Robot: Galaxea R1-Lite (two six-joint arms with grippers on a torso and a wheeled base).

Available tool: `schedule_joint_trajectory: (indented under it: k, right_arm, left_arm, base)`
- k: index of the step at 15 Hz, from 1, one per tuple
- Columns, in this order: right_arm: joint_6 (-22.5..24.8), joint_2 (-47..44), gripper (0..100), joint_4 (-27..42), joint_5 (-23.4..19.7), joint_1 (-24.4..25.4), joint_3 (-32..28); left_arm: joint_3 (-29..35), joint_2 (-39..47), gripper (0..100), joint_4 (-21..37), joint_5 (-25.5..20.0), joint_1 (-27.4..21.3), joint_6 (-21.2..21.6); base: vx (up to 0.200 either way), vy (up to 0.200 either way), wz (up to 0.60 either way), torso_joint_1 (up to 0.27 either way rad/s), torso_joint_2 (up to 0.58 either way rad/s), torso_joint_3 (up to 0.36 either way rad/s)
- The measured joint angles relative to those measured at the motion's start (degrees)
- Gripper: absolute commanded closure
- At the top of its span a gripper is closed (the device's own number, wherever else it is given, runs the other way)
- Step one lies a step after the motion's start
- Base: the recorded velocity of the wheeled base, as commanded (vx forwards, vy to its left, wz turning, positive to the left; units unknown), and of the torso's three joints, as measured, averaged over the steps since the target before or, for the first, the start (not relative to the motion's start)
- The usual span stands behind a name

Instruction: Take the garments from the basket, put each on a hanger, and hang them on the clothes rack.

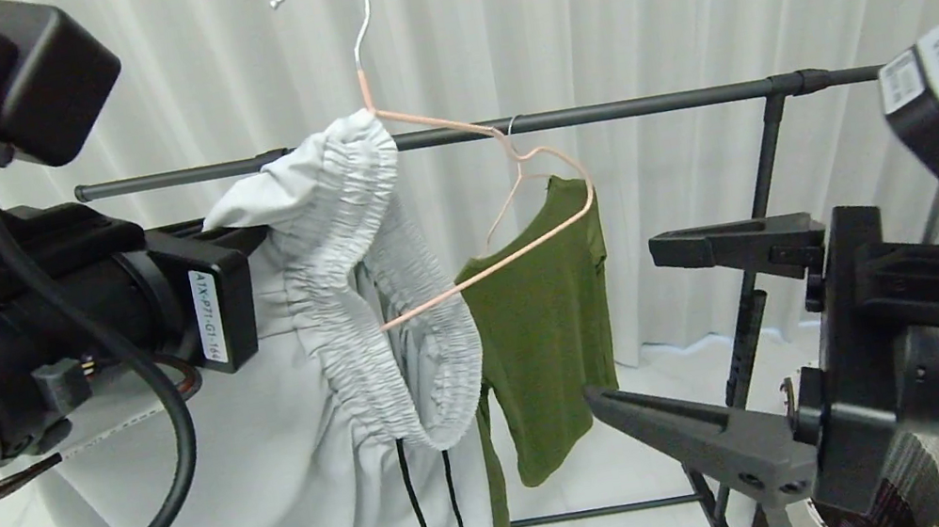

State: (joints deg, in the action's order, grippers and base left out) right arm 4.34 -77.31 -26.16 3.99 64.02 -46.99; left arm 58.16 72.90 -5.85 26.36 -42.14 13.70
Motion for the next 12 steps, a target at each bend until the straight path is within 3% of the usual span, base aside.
schedule_joint_trajectory:
  k: [6,12]
  right_arm:
    - [-8.33,-5.79,0,-3.94,0.68,0.48,-0.6]
    - [-10.63,-11.63,0,-12.42,7.67,-0.66,-0.57]
  left_arm:
    - [-0.11,0.0,100,-7.23,-0.48,-4.96,0.17]
    - [0.35,-0.38,100,-8.62,-2.9,-6.36,0.35]
  base:
    - [0.0,0.0,0.0,0.0,0.0,0.0]
    - [0.0,0.0,0.0,0.0,0.0,0.0]
